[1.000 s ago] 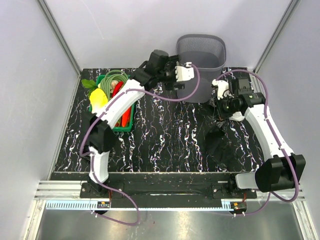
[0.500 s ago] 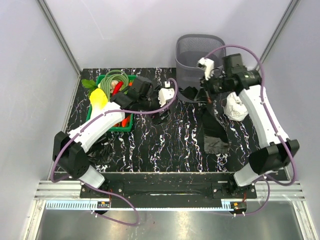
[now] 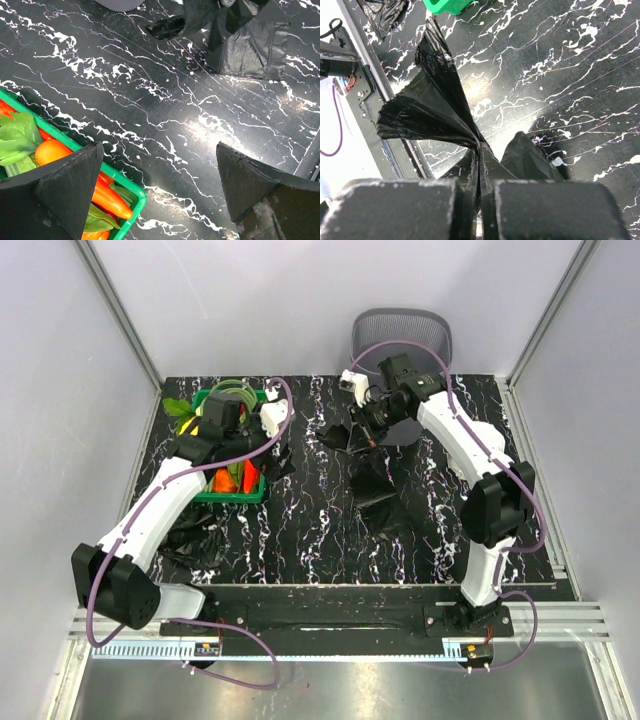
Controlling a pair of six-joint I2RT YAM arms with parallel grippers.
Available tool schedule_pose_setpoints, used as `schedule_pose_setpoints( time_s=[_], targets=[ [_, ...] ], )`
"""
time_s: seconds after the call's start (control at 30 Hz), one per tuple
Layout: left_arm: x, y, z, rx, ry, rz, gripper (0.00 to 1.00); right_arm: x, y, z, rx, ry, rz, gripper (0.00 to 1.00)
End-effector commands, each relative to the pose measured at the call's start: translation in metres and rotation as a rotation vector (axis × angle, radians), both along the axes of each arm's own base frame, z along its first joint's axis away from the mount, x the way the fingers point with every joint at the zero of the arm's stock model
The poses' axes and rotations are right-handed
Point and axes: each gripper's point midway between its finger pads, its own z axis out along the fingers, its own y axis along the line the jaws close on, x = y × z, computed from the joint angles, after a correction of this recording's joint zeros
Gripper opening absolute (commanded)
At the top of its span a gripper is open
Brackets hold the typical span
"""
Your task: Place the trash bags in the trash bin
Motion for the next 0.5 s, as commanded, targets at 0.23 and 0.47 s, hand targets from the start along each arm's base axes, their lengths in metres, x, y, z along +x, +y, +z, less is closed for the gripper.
schedule_pose_setpoints(
  time_s=[0.23,0.47],
  targets=[
    [0.007,0.015,-0.009,0.08,-0.058,0.034,0.99,0.021,0.035,-0.052,-0.104,0.003,0.082,0.05],
    [0.005,0.017,-0.01,0.082,-0.059,0.044,0.99,0.058,0.03,-0.117,-0.286,-0.033,0.042,0.33]
  ],
)
